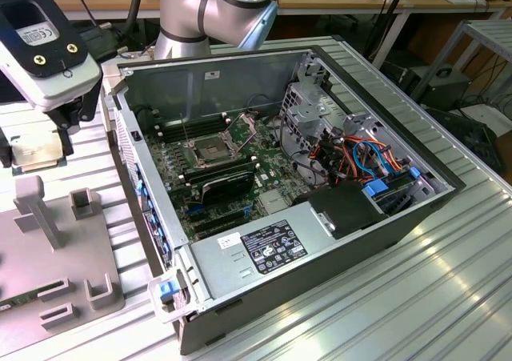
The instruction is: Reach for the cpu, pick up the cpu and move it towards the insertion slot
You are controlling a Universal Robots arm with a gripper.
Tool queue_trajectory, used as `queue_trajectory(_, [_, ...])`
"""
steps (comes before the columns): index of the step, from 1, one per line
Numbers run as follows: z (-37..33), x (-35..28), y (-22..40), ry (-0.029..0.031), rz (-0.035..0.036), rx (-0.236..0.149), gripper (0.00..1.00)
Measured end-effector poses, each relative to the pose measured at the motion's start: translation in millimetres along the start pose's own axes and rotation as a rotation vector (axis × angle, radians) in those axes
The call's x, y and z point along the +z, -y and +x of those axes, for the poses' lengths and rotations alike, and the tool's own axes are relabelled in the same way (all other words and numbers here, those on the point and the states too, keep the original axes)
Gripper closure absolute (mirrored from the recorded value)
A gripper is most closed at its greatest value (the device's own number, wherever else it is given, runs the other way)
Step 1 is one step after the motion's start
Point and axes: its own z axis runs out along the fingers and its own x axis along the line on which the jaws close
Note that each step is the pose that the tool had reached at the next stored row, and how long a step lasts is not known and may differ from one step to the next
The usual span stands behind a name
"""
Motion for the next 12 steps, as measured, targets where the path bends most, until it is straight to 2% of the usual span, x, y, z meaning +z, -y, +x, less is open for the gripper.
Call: queue_trajectory(12, [-4.8, -0.1, -0.1, 0.0000, 0.0000, 0.000, 0.45])
